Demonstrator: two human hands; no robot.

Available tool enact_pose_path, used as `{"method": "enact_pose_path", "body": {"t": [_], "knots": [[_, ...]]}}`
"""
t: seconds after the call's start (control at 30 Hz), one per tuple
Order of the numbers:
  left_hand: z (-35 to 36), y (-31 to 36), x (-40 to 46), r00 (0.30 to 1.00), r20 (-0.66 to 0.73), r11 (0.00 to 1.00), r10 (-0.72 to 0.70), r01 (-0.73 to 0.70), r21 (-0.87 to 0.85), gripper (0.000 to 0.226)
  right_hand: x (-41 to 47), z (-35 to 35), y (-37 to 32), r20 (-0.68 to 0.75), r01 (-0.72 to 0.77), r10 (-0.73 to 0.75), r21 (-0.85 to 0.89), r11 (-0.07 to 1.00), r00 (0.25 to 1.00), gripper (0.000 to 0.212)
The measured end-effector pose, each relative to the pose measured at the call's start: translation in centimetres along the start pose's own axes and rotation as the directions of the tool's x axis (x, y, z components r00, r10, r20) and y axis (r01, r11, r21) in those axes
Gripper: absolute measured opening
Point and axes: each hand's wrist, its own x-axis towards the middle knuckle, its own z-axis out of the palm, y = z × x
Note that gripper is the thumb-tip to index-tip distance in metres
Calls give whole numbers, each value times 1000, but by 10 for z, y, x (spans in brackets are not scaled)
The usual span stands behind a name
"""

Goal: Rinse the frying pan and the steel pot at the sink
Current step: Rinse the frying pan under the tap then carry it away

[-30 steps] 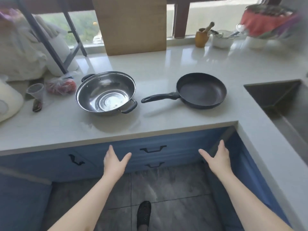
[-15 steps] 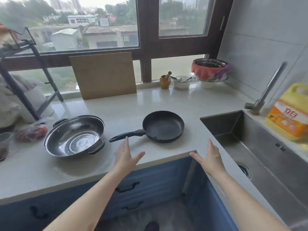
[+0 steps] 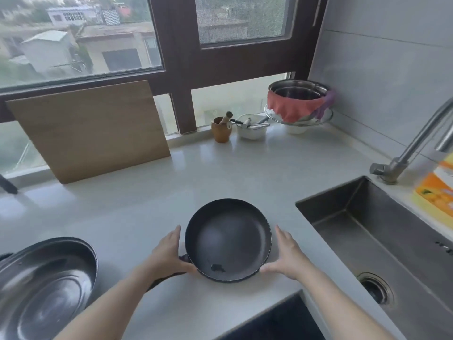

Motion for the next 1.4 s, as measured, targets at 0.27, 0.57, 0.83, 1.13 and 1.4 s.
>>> {"method": "enact_pose_path", "body": {"t": [0.27, 0.57, 0.83, 1.13, 1.4], "knots": [[4, -18, 28, 976, 127, 978, 175, -157, -140, 119, 32, -6, 7, 183, 29, -31, 13, 999, 983, 156], [7, 27, 47, 922, 42, 900, 386, -365, -238, 126, 11, -25, 23, 120, -19, -4, 183, 983, 993, 147], [-5, 206, 97, 800, 226, 830, 556, -546, -112, 118, -62, -106, 97, -206, -168, 253, 359, 918, 945, 151], [88, 392, 143, 606, 497, 704, 621, -710, -16, 124, -127, -152, 228, -274, -258, 494, 596, 761, 825, 147], [205, 474, 187, 506, 702, 695, 501, -719, 22, 128, -136, -127, 335, -265, -333, 644, 682, 652, 718, 150]]}}
